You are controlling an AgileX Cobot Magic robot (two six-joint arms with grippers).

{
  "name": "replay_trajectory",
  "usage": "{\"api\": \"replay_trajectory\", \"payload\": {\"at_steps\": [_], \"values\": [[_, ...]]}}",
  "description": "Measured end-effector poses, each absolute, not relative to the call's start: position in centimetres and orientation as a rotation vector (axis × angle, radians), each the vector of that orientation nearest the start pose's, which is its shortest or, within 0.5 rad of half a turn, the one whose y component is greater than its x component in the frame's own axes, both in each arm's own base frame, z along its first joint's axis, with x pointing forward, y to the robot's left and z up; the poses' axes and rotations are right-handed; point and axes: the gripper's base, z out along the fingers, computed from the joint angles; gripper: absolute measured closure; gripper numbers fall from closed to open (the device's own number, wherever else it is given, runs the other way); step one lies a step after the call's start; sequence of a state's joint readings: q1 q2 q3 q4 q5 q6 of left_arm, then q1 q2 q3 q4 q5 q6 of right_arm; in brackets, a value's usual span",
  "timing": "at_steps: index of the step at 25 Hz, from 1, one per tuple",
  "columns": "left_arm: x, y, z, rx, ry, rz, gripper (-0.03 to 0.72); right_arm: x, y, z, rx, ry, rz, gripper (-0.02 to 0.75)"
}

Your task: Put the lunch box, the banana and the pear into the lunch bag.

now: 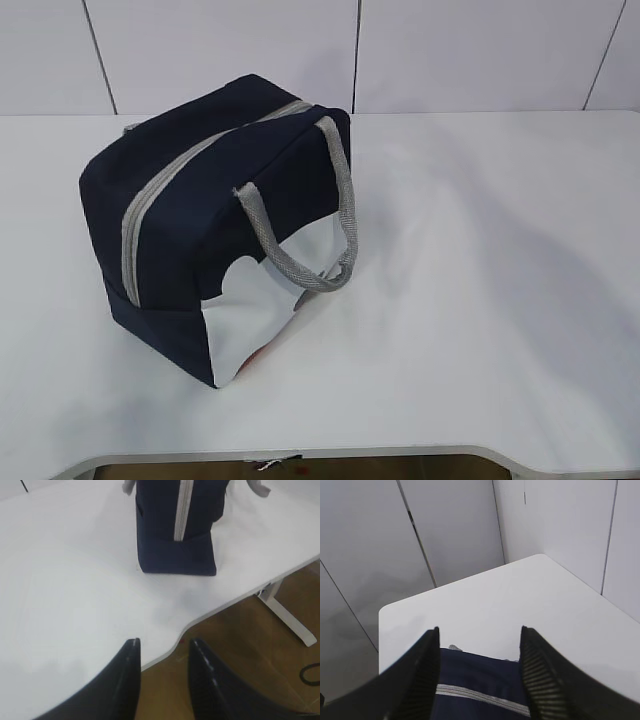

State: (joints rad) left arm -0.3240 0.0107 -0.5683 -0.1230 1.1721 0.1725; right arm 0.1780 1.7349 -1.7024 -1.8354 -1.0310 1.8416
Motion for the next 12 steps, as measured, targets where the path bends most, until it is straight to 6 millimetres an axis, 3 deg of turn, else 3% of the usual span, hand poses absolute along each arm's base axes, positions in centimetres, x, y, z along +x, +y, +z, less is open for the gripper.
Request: {"api": "replay_trajectory", "payload": {"at_steps": [3, 12], "values": [[-1.23, -0.67, 27.69, 0.531, 2.052, -0.242, 0.445, 36.18, 14.17, 41.31, -0.973, 1.587, 0.906, 0.316], [-0.88, -0.26, 27.59, 0.471, 2.057, -0.199, 0.451, 36.16, 14.17, 41.31, -0.975, 1.587, 0.907, 0.316]]}}
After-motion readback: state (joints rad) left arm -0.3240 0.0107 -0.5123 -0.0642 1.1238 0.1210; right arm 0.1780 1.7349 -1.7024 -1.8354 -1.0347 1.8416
